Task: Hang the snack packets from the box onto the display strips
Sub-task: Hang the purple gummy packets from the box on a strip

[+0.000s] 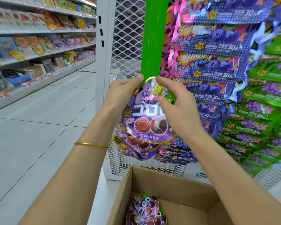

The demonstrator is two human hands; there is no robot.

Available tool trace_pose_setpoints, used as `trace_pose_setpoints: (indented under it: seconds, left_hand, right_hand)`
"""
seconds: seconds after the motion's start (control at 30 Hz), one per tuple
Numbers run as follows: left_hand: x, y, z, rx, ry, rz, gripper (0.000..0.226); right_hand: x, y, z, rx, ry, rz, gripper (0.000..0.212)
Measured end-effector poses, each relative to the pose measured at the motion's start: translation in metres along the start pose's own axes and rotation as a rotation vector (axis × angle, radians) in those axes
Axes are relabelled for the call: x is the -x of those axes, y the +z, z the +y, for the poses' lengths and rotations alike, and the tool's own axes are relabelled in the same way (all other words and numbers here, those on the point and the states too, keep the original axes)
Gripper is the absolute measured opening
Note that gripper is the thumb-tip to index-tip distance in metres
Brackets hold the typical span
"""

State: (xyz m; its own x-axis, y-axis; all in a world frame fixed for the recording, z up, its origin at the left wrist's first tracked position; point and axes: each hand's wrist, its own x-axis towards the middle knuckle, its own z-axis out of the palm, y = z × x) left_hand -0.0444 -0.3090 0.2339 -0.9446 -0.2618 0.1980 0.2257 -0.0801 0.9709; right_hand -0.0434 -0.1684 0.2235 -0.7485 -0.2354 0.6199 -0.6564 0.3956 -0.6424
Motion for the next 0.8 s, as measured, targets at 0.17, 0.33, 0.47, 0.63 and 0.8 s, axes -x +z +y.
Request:
trace_pose_setpoints:
  seconds: [0.17,0.33,0.47,0.63,0.8]
  left_hand:
    - [-0.002,0.002,-0.002,0.008,0.030,0.013,0.043]
    - [-0.004,0.001,-0.005,-0.083,0.076,0.008,0.028]
    - [-0.004,0.001,-0.005,-0.087,0.062,0.002,0.026]
    - [-0.005,-0.004,-0.008,-0.145,0.085,0.015,0.028]
    - [0.004,-0.015,-0.026,-0.284,0.103,0.000,0.016]
  right_hand:
    - [-0.005,-0.003,0.003,0.022,0.033,-0.034,0.045]
    - [0.002,0.002,0.012,-0.005,0.087,-0.057,0.044]
    - [0.005,0.004,0.017,-0.044,0.103,-0.064,0.044]
    - [0.014,0.013,0.025,-0.037,0.077,-0.128,0.049]
    - [0.035,0.022,0.038,-0.066,0.064,-0.176,0.064]
